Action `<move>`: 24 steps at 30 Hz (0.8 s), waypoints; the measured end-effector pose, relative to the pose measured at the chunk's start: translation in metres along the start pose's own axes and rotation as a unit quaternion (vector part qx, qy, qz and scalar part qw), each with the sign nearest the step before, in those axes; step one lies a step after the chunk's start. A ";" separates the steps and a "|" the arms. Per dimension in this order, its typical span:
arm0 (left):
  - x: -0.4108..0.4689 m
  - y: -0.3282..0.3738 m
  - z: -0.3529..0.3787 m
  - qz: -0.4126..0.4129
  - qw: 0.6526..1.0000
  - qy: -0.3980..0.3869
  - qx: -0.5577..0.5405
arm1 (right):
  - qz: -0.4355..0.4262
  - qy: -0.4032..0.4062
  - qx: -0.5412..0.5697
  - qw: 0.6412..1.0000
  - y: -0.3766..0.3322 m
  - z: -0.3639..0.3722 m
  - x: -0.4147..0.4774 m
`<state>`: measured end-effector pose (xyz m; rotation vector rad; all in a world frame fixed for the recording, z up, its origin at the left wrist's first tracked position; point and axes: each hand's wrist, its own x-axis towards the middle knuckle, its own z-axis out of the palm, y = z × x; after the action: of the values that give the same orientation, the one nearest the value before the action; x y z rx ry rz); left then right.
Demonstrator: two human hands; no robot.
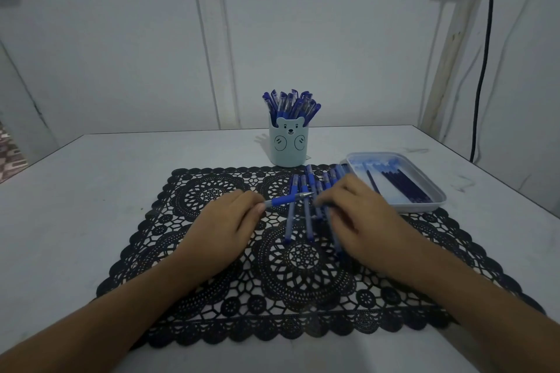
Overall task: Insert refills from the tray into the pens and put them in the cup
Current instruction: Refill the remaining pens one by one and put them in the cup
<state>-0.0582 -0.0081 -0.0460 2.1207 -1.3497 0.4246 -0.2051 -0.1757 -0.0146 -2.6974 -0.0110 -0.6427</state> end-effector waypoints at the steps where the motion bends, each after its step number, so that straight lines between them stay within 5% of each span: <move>1: 0.000 0.000 0.000 -0.007 1.000 -0.002 -0.001 | -0.030 -0.033 -0.005 0.999 -0.004 0.003 -0.002; 4: -0.001 -0.001 0.000 -0.015 1.000 0.002 -0.003 | -0.095 -0.105 -0.030 0.989 -0.011 0.015 -0.005; 9: -0.002 0.002 -0.002 -0.021 1.000 -0.002 -0.006 | -0.140 -0.055 -0.135 0.979 -0.005 0.022 -0.005; 15: -0.004 0.006 -0.003 0.006 1.000 0.001 0.007 | 0.064 0.125 0.057 0.988 -0.002 0.010 0.001; 20: -0.005 0.008 -0.005 0.068 0.997 -0.018 0.031 | 0.123 0.018 0.155 0.980 -0.004 0.008 0.002; 24: -0.007 0.011 -0.008 0.075 0.996 -0.022 0.033 | 0.112 0.025 0.222 0.968 -0.002 0.010 0.002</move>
<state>-0.0703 -0.0018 -0.0405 2.1002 -1.5468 0.4934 -0.1992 -0.1708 -0.0212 -2.2100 0.1446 -0.5615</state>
